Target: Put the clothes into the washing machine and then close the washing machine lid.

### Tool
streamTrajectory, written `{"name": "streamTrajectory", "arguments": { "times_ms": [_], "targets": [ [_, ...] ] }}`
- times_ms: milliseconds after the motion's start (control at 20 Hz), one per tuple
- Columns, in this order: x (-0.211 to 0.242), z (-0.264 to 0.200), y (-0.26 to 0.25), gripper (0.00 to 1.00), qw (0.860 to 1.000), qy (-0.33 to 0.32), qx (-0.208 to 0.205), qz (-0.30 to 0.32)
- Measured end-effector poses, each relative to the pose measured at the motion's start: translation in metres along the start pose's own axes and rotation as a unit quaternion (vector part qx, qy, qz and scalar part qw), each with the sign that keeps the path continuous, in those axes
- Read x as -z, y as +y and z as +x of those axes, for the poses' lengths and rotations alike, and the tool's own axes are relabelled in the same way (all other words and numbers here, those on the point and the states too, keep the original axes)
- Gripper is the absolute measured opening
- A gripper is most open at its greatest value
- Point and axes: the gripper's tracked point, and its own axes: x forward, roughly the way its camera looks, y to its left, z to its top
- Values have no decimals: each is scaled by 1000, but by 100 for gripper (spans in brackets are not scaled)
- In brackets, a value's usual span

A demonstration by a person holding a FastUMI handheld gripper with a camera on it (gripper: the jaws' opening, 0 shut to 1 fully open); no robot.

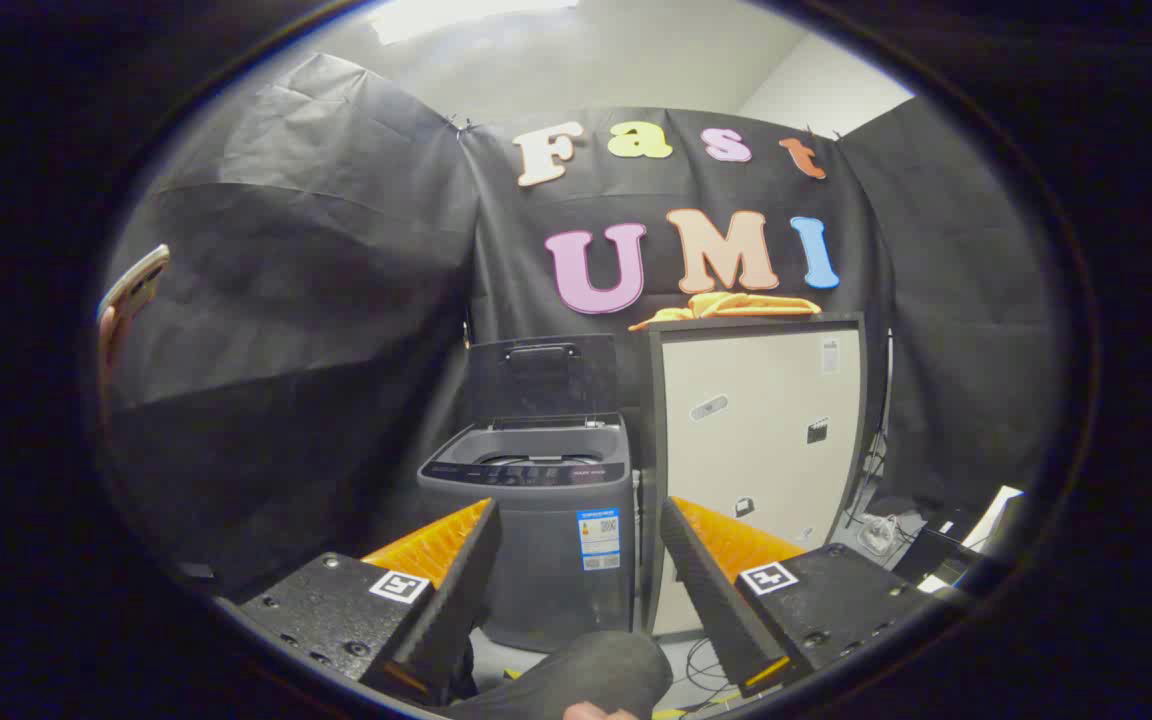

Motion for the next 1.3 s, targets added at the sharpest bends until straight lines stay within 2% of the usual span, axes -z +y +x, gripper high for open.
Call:
{"name": "streamTrajectory", "arguments": {
  "times_ms": [1300],
  "targets": [
    [-1, 3, 1, 97, 1000, -2, -3, -3]
  ]
}}
